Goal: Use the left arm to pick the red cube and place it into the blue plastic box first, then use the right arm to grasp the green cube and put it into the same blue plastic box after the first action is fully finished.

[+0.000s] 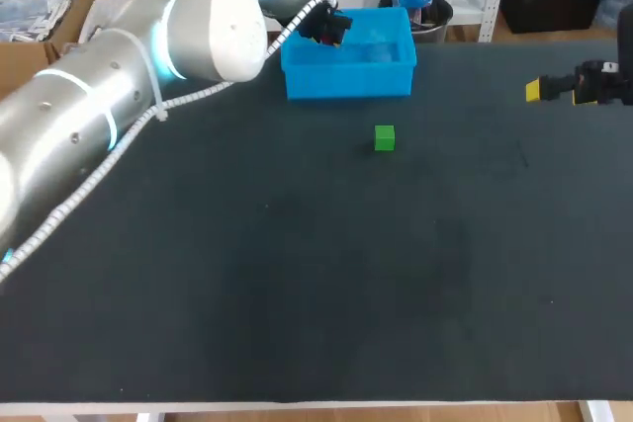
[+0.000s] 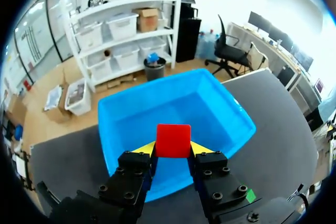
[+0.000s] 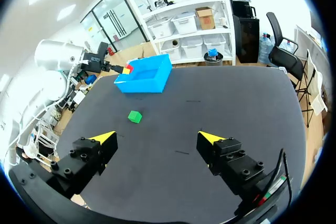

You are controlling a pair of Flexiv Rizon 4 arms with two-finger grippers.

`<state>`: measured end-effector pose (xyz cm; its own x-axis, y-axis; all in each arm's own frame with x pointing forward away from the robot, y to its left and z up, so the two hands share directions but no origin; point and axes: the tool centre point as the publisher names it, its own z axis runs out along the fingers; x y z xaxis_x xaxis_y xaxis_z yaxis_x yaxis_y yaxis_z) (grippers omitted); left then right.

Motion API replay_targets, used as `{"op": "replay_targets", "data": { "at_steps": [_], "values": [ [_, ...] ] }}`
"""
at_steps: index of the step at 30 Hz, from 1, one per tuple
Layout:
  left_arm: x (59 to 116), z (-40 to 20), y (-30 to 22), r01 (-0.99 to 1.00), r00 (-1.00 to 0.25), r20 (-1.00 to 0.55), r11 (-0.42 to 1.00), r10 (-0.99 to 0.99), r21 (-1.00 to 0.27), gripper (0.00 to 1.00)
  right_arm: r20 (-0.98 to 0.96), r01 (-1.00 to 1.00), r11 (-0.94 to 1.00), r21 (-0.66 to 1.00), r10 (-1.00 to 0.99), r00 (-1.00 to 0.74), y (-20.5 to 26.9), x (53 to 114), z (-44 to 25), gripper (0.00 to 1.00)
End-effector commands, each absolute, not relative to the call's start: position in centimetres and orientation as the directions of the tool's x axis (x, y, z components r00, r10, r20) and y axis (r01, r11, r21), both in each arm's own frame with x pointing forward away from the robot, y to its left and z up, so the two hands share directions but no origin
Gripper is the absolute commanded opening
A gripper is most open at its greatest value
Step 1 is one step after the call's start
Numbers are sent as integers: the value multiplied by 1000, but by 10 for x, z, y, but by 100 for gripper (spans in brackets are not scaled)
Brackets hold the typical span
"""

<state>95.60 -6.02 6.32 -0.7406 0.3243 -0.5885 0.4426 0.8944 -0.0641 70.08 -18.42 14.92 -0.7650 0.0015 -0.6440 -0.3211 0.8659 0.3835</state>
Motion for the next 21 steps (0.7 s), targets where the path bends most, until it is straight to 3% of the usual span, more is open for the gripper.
{"op": "replay_targets", "data": {
  "at_steps": [1,9,11,12,14,15,21],
  "values": [
    [976,52,-68,437,-761,-560,897,327,-70,0,-644,-321,866,383,1,-765,-184,701,149,100],
    [975,46,-68,420,-792,-518,904,322,-80,0,-644,-321,866,383,1,-765,-184,701,149,100],
    [975,46,-68,418,-793,-517,905,321,-79,24,-644,-321,866,383,1,-765,-184,701,149,100],
    [975,46,-68,418,-794,-517,905,321,-79,66,-644,-321,866,383,1,-765,-184,701,149,100],
    [976,48,-67,417,-794,-515,906,322,-76,96,-644,-321,866,383,1,-765,-184,701,149,100],
    [976,48,-67,417,-794,-514,906,323,-74,100,-644,-321,866,383,1,-765,-184,701,149,100],
    [975,62,-66,424,-781,-533,903,326,-69,100,-644,-321,866,383,1,-765,-184,701,149,100]
  ]
}}
